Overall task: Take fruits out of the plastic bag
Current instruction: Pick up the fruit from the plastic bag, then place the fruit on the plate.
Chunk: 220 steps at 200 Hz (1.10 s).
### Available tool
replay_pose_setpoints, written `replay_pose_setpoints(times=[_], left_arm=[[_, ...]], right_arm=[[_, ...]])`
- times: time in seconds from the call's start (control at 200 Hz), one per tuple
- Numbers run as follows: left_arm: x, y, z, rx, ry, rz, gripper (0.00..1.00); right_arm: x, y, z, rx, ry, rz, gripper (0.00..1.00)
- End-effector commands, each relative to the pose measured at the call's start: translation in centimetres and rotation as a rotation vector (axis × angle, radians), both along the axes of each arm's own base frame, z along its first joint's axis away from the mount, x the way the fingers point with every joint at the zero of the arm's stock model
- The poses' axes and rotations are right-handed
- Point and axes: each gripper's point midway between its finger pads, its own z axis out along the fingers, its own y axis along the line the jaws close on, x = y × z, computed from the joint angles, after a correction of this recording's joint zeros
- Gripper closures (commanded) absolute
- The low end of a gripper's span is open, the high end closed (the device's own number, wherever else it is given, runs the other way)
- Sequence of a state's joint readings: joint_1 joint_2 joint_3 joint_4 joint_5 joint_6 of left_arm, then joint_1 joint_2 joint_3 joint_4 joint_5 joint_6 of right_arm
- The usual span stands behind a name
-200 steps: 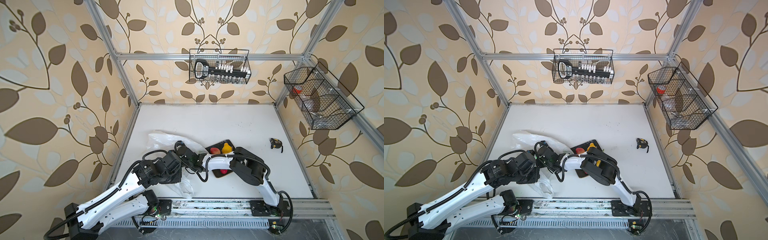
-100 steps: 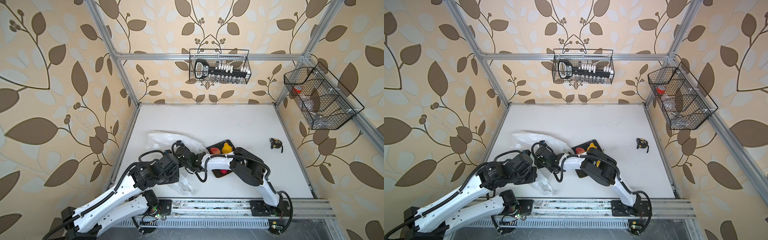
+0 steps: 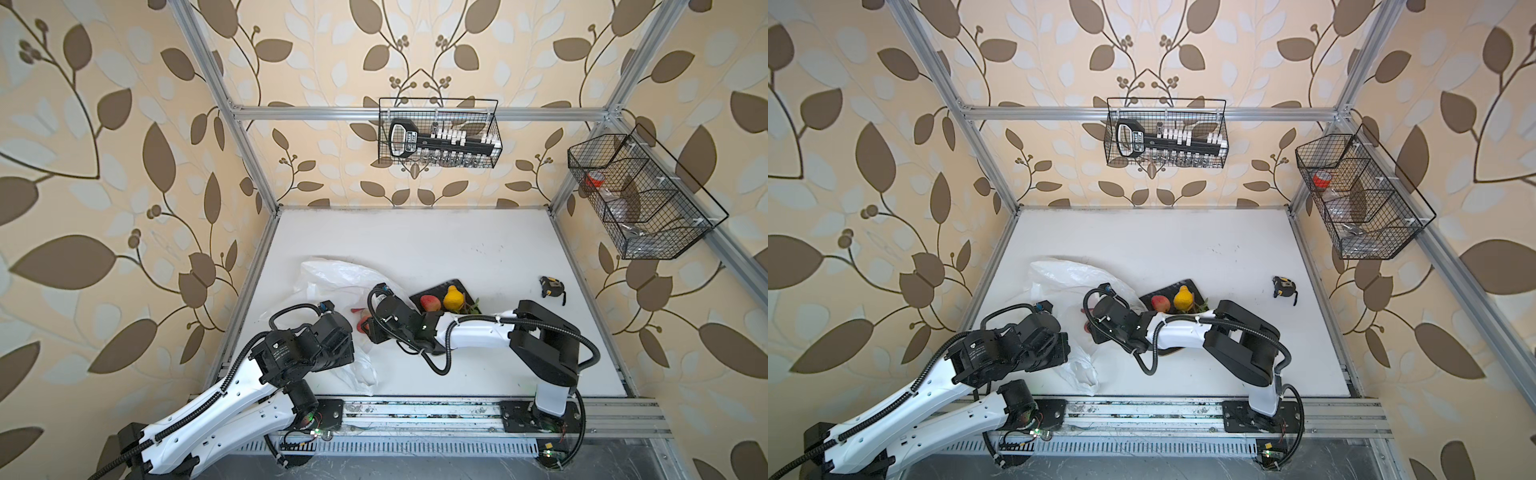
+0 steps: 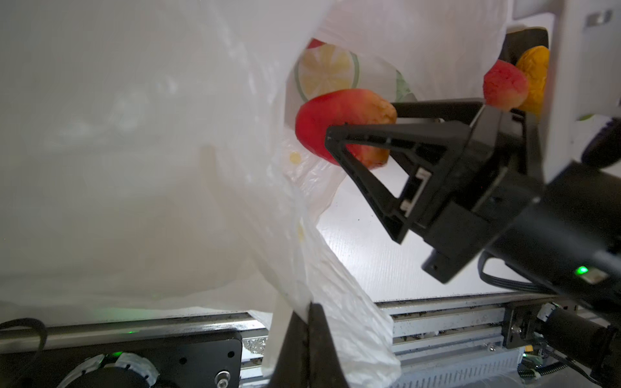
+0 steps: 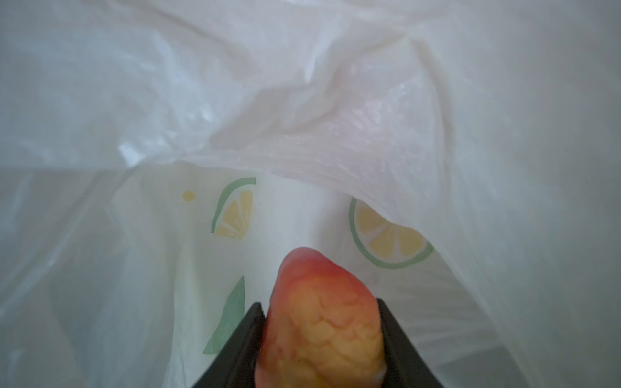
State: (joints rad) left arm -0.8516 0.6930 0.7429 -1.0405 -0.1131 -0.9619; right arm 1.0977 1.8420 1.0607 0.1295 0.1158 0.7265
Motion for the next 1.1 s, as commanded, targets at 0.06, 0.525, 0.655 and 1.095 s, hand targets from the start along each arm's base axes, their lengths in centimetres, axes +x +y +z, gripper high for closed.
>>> replay_pose_setpoints(times=[0.06, 0.525, 0.655, 1.095], left_arm=[[1.0, -0.6, -0.2, -0.008, -0.035, 0.016, 1.00], [1.6, -0.1, 0.3, 0.010, -0.065, 0.040, 1.00], [1.5, -0.1, 0.3, 0.008, -0.065, 0.041, 1.00], [1.3, 0.3, 0.8, 0.009, -0.068, 0.043, 1.00]], right_arm=[[-1.5, -2.4, 0.7, 0.013, 0.010, -0.020, 0.68], [-3.3, -15.4, 2.7, -0.129, -0.093, -0.245, 0.68], [-1.8, -19.9, 2.5, -0.252, -0.181, -0.393, 0.67], [0.1, -19.2, 0.2, -0.400, -0.222, -0.418, 0.52]])
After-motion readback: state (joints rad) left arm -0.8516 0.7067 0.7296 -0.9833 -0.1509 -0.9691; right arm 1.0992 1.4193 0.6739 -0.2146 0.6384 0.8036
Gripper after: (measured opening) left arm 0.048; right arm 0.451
